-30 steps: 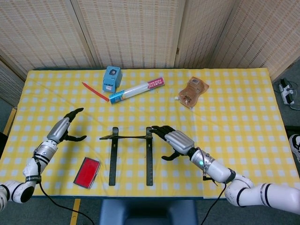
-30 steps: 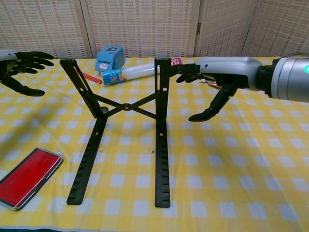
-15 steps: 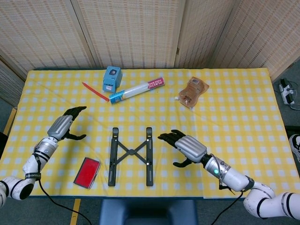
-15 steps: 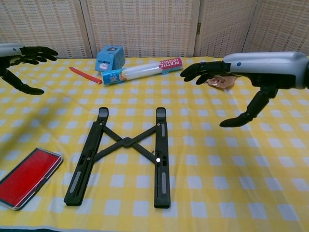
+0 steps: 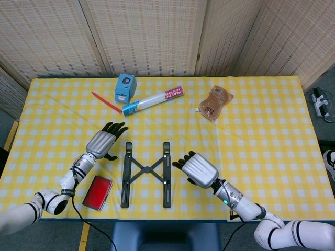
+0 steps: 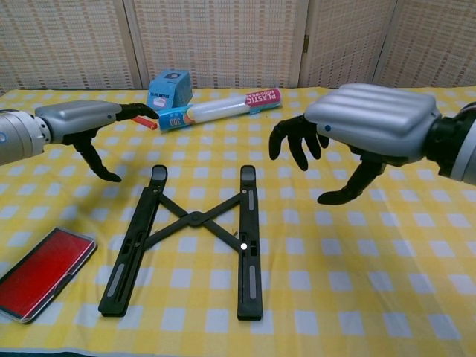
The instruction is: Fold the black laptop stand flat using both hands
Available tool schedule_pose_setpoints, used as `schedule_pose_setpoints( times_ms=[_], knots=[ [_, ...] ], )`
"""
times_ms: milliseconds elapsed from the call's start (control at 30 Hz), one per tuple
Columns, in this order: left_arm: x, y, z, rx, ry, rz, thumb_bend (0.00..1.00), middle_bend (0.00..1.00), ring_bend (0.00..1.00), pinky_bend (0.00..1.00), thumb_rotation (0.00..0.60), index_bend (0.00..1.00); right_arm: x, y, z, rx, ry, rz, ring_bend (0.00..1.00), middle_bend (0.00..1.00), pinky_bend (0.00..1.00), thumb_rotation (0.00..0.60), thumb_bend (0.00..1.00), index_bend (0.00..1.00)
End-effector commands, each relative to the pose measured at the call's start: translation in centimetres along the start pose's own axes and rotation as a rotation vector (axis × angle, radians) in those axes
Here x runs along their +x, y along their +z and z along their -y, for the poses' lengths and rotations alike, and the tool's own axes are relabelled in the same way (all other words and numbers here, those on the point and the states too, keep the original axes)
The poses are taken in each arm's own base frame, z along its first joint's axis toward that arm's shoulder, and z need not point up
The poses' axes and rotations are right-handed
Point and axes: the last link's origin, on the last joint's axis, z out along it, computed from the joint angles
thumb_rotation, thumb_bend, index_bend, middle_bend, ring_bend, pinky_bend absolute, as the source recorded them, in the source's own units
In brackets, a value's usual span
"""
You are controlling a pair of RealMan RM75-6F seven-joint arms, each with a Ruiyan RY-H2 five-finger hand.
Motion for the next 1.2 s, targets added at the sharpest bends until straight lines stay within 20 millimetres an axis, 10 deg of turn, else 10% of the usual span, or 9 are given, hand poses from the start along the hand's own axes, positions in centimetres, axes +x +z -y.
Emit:
schedule_pose_setpoints(
  times_ms=[33,367,1200],
  knots=[
    [-0.5,0.4,-0.8,-0.016,0.013,-0.005,0.13,0.00,0.00,0.00,0.600,0.00,-1.1,0.3,0.8,-0.004,-0.042,-0.046,0.55,0.58,0.52,0.600,0.21,0.39],
    [-1.7,0.5,-1.5,-0.027,0.073,-0.023,0.09,0.00,0.00,0.00,0.600,0.00,-3.8,0.9,1.0,-0.011,-0.024,-0.021,0.66,0.68,0.69,0.600,0.21,0.45],
    [-3.5,0.6,-2.2,-0.018,0.026,0.016,0.09,0.00,0.00,0.00,0.600,0.00,-7.5,1.2,1.9,0.025,-0.069,0.046,0.67,0.69,0.69,0.600,0.21,0.45]
  ],
)
